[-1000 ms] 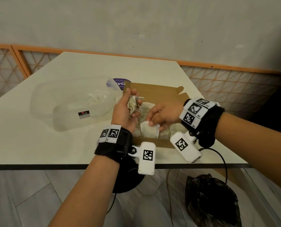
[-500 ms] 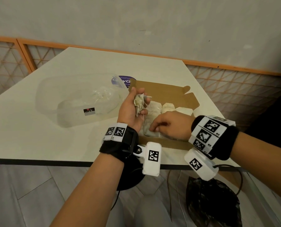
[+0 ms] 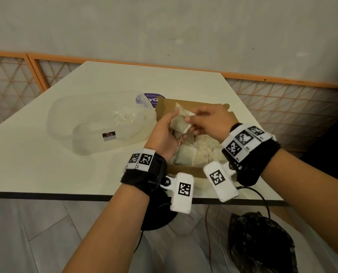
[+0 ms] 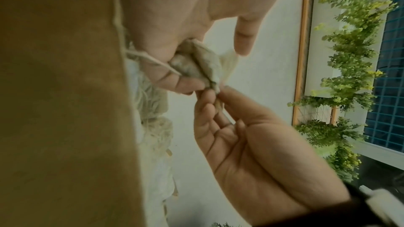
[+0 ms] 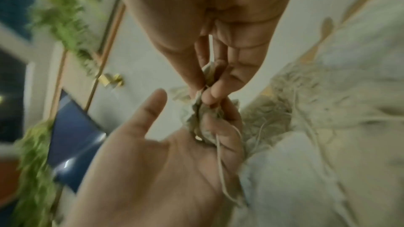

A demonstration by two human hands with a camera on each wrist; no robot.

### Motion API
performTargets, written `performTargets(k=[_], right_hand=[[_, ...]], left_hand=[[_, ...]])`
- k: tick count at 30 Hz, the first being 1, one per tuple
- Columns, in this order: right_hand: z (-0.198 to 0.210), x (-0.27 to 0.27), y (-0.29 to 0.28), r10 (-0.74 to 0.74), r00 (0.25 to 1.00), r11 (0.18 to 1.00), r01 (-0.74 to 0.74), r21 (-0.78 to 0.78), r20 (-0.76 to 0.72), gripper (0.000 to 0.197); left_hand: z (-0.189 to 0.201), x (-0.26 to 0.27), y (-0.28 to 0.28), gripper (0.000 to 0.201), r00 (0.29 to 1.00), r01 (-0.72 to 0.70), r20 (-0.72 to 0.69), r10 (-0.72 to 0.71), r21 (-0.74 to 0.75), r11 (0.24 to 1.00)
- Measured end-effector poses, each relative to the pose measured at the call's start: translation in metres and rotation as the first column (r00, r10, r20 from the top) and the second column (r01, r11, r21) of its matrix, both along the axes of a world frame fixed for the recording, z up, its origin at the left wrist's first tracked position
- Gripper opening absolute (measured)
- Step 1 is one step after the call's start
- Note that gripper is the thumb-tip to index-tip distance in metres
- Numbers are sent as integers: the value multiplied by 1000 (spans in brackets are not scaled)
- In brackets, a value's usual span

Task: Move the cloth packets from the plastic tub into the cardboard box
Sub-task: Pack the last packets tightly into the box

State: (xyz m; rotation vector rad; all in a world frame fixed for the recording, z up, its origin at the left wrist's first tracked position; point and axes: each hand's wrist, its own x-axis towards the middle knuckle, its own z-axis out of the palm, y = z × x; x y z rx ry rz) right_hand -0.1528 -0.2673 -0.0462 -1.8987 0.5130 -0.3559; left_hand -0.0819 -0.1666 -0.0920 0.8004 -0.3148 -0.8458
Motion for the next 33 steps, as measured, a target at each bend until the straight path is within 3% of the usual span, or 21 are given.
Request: performTargets(k=[2,4,8,13,15,19,23,28,33], right_hand=[[2,-1,-6,-56,996,987,45,156,67,8],[2,-2,-13,-66,995,981,52,186,70,13],[3,-4,-22,-36,999,999,36,11,8,9],[10,-6,-23,37,998,999,-36,-27,56,10],[13,-5,-23,64,997,997,-61,-45,50,8],[14,-1,-28,-3,997,1000,4,-19,75,13],[8,-3,-30,-73,995,997,74,-10,66,19],[8,-8,-33,-119,988,993,116,35,99,12],[7,-15,-38,-155,983,986,148,76,103,10]], left_hand=[[-1,-1,0,8,999,30,26,-31,32,999],[-3,-1,0,5,999,31,36,-32,29,999],[-8,0,-3,12,996,-11,90,7,46,999],[-6,-1,-2,5,995,17,92,-24,72,997],[-4,-1,-1,21,997,35,61,-40,88,996],[-5,-2,-2,23,1000,5,28,-8,78,997],[-7,0,-2,44,998,-57,0,57,62,996],[-7,2,-3,24,996,-83,-27,84,36,996],[-8,5,-2,20,991,-125,-52,126,19,992]])
